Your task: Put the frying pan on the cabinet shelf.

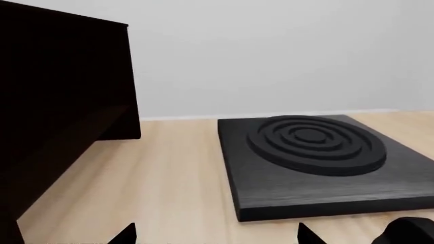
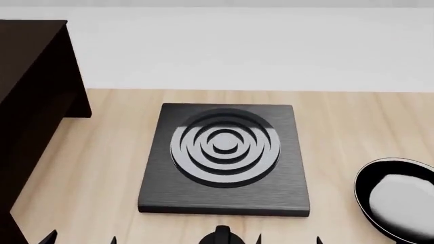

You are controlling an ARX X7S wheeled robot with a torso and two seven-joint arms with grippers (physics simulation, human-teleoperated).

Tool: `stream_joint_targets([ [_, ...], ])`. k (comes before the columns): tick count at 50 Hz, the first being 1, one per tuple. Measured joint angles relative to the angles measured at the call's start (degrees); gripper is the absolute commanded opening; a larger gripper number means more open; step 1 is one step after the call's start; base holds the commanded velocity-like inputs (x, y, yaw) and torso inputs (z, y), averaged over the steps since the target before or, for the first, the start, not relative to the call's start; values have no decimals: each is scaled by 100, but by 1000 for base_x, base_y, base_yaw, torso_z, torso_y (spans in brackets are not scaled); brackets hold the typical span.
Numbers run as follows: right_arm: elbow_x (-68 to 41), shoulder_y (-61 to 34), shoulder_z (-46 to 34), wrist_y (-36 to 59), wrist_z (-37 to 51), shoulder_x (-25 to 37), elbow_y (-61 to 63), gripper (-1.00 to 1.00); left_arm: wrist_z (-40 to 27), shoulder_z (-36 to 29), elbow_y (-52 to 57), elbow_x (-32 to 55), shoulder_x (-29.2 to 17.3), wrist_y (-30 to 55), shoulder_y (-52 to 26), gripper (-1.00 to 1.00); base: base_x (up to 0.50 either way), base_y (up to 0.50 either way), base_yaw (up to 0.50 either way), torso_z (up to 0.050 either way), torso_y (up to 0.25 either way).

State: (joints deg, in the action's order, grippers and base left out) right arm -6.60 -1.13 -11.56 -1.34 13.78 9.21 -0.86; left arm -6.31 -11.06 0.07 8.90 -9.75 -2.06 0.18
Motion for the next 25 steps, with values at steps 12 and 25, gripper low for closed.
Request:
stream_joint_targets([
  [12, -133, -6, -35, 75, -3, 36, 22, 100, -187, -2, 14, -22, 2, 24, 7, 100, 35, 0, 0, 0, 0],
  [25, 323, 117, 485, 320, -538, -416, 284, 100, 234, 557, 180, -501, 458, 182, 104, 100, 0, 0, 0, 0, 0],
])
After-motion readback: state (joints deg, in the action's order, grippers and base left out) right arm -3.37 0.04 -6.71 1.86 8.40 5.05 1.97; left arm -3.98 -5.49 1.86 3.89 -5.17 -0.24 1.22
